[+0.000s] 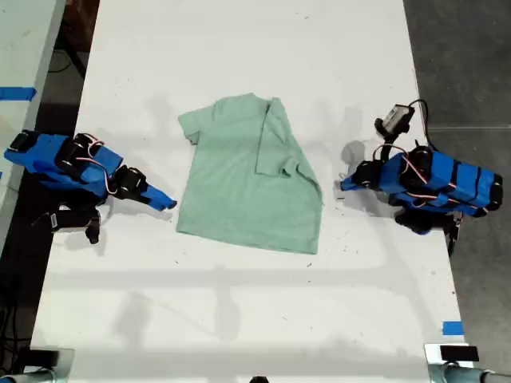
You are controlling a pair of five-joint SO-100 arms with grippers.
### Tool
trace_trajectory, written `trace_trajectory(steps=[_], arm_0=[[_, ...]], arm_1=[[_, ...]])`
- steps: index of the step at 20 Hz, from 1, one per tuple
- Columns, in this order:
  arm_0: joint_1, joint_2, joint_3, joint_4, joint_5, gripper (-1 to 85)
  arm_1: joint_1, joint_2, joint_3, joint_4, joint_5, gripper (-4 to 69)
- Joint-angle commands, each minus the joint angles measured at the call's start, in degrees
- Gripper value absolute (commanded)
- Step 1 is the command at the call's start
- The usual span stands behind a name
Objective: Fold t shirt
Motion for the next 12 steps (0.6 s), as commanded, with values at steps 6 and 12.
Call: trace_trajectory(steps=[6,12], arm_0=[[0.44,0.44,0.44,0.18,0.26,17.3],[0.44,0.44,0.44,0.18,0.26,17.3]], arm_1=[[-1.23,0.44,2.11,-0.09,2.02,2.1],[-0.26,0.44,2.2,-0.18,0.18,2.0]])
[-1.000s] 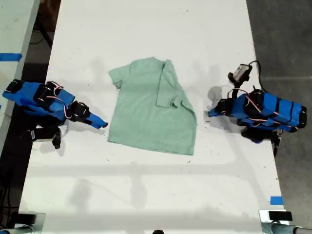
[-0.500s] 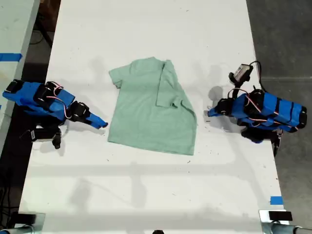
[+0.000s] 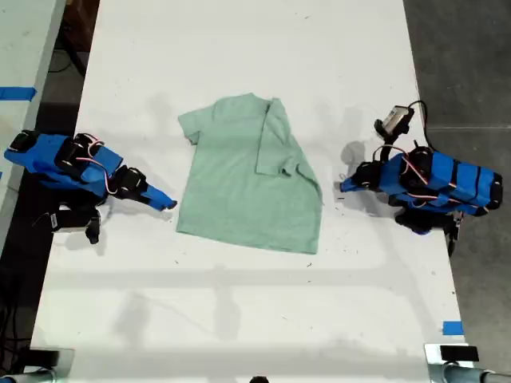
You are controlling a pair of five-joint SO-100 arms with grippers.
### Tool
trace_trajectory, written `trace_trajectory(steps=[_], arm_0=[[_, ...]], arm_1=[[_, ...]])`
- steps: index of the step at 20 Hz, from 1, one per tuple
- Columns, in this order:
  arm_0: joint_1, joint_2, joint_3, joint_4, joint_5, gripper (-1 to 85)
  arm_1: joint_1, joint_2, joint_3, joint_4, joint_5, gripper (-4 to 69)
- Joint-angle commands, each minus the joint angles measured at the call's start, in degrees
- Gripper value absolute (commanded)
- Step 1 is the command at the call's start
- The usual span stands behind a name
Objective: Fold t shirt
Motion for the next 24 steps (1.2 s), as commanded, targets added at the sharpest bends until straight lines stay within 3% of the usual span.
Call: trace_trajectory(steps=[1,17,20,24], arm_0=[[0.44,0.44,0.44,0.18,0.26,17.3],[0.44,0.44,0.44,0.18,0.26,17.3],[0.44,0.44,0.44,0.18,0.26,17.3],[0.44,0.44,0.44,0.18,0.26,17.3]], arm_1=[[2.72,0.44,2.11,-0.18,-3.78,2.0],[-0.18,0.44,2.11,-0.18,0.26,1.2],[3.6,0.44,2.11,-0.18,-4.57,1.5],[2.64,0.44,2.11,-0.18,-3.25,1.5]])
